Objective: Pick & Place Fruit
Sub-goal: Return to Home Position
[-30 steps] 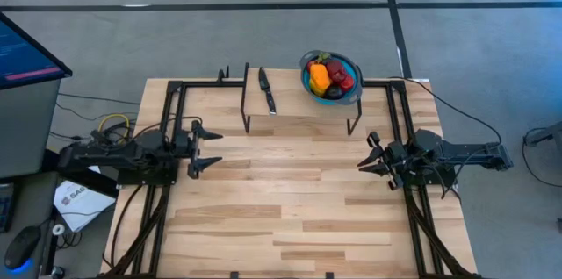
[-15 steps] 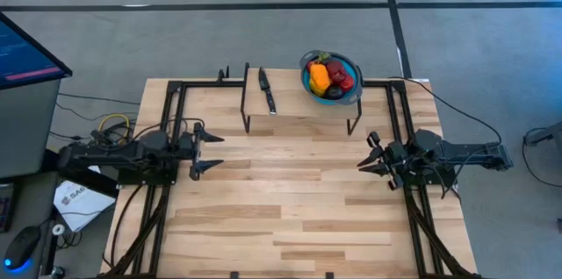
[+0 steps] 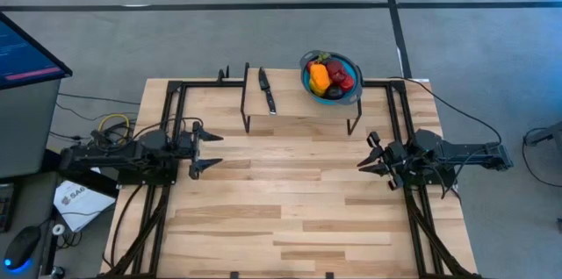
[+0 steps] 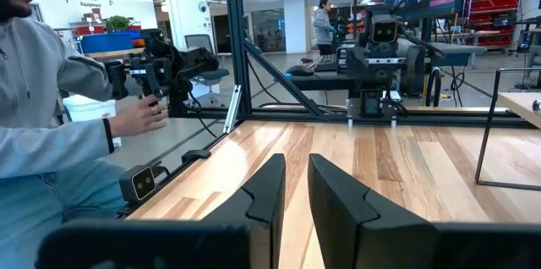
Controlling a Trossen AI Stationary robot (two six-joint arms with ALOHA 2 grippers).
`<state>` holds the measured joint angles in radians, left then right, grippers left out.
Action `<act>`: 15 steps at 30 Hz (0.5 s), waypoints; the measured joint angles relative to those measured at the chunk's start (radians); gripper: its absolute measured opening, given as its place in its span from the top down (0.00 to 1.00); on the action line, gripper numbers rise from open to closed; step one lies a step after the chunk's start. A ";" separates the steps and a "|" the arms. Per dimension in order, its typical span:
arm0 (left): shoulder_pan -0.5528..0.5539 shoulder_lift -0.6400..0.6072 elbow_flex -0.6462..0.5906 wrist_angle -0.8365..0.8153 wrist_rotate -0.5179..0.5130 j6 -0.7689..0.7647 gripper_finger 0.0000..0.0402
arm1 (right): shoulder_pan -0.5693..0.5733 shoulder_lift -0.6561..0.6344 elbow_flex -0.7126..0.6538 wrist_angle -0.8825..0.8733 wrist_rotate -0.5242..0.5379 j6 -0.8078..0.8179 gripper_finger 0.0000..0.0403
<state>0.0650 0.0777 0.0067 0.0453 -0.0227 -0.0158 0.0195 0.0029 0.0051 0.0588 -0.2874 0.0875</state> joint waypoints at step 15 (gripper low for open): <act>0.010 -0.078 0.001 -0.029 0.014 0.037 0.16 | 0.000 0.000 0.000 0.000 0.000 0.000 0.88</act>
<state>0.0753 0.0002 0.0074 0.0164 -0.0086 0.0208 0.0193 0.0025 0.0048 0.0586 -0.2871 0.0875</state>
